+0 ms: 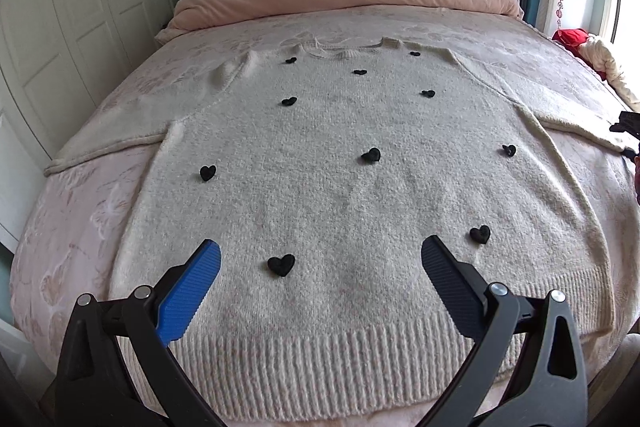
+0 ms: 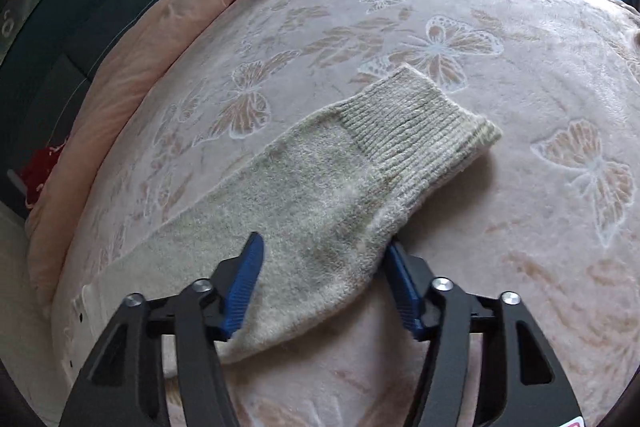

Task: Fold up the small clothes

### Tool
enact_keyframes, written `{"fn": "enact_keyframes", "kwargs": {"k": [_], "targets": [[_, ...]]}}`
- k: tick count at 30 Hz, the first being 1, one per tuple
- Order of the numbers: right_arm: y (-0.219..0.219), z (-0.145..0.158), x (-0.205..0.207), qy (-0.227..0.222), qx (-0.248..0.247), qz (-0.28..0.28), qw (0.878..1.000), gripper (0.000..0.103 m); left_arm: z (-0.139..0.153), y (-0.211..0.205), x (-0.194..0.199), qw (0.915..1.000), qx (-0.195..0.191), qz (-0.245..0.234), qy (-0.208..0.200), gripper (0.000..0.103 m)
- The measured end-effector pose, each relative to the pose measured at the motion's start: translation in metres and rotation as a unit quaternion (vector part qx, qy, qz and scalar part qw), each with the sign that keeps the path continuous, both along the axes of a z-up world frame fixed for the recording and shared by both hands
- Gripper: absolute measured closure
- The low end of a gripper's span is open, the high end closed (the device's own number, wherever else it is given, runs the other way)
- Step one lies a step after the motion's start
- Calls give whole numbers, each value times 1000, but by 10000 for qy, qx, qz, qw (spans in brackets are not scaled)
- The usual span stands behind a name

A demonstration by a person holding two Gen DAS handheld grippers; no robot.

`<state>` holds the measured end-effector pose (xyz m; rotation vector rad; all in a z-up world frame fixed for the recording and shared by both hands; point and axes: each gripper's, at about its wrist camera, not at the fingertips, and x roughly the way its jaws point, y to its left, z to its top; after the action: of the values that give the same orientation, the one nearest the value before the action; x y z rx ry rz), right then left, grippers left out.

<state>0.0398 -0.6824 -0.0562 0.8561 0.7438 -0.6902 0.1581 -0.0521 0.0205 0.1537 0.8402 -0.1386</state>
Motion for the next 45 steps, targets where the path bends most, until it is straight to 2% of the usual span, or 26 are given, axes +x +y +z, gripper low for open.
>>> {"fn": "enact_keyframes", "kwargs": {"k": [1, 3, 5, 8, 11, 13, 15, 17, 19, 20, 21, 23, 26, 28, 31, 32, 33, 34, 35, 36, 37, 38, 42, 43, 44, 45], "targets": [[0, 0, 5, -24, 32, 66, 10000, 91, -1, 2, 2, 10000, -1, 13, 1, 5], [5, 9, 11, -180, -1, 78, 9998, 91, -1, 6, 6, 10000, -23, 53, 25, 5], [21, 37, 21, -651, -225, 263, 9973, 91, 0, 12, 11, 9999, -110, 103, 74, 5], [73, 92, 59, -1445, -425, 1082, 9827, 91, 4, 25, 21, 9989, -382, 249, 131, 5], [162, 146, 114, -1962, -673, 2355, 9495, 91, 11, 39, 32, 9965, -706, 419, 171, 5], [239, 169, 154, -2136, -723, 3311, 9163, 90, 18, 49, 38, 9943, -904, 559, 124, 5], [312, 171, 185, -2149, -617, 4124, 8831, 82, 24, 59, 44, 9922, -1061, 653, 71, 5], [383, 157, 212, -1897, -645, 4814, 8533, 71, 29, 69, 55, 9896, -1244, 720, 93, 5], [431, 138, 220, -1615, -863, 5189, 8350, 70, 33, 76, 67, 9873, -1408, 716, 162, 5], [440, 132, 219, -1543, -905, 5249, 8321, 66, 35, 79, 75, 9859, -1512, 687, 182, 5], [442, 125, 215, -1483, -935, 5236, 8337, 62, 36, 83, 86, 9845, -1610, 653, 221, 5], [429, 111, 199, -1318, -1022, 5001, 8498, 48, 36, 88, 109, 9803, -1840, 627, 339, 5], [382, 84, 171, -884, -993, 4467, 8848, 47, 22, 90, 155, 9697, -2254, 689, 646, 5], [349, 63, 154, -388, -1071, 4121, 9040, 47, 6, 86, 190, 9619, -2464, 824, 852, 5], [316, 41, 148, 32, -1061, 3846, 9170, 47, -26, 76, 234, 9478, -2745, 1111, 1182, 6], [311, 34, 150, 115, -1003, 3807, 9192, 47, -34, 74, 242, 9434, -2831, 1180, 1264, 13], [305, 30, 153, 165, -897, 3785, 9211, 47, -43, 71, 251, 9370, -2959, 1282, 1344, 30], [298, 24, 158, 193, -764, 3769, 9229, 47, -50, 68, 256, 9310, -3117, 1271, 1411, 38], [296, 20, 159, 186, -658, 3759, 9241, 47, -55, 67, 261, 9272, -3212, 1267, 1450, 56], [291, 13, 160, 159, -548, 3755, 9251, 49, -58, 63, 266, 9270, -3225, 1275, 1431, 81], [288, 11, 163, 76, -457, 3752, 9258, 67, -57, 60, 269, 9284, -3228, 1201, 1396, 91], [285, 13, 163, -38, -389, 3755, 9260, 83, -52, 58, 271, 9313, -3198, 1114, 1342, 93], [282, 53, 161, -887, -568, 3509, 9305, 84, 1, 58, 255, 9522, -2953, 713, 310, 94], [281, 56, 158, -982, -635, 3491, 9298, 84, 4, 61, 252, 9528, -2943, 701, 238, 94], [281, 48, 160, -824, -679, 3532, 9294, 80, 0, 65, 251, 9551, -2850, 765, 255, 94], [281, 30, 168, -401, -601, 3658, 9279, 80, -11, 66, 254, 9585, -2703, 825, 387, 94]]}}
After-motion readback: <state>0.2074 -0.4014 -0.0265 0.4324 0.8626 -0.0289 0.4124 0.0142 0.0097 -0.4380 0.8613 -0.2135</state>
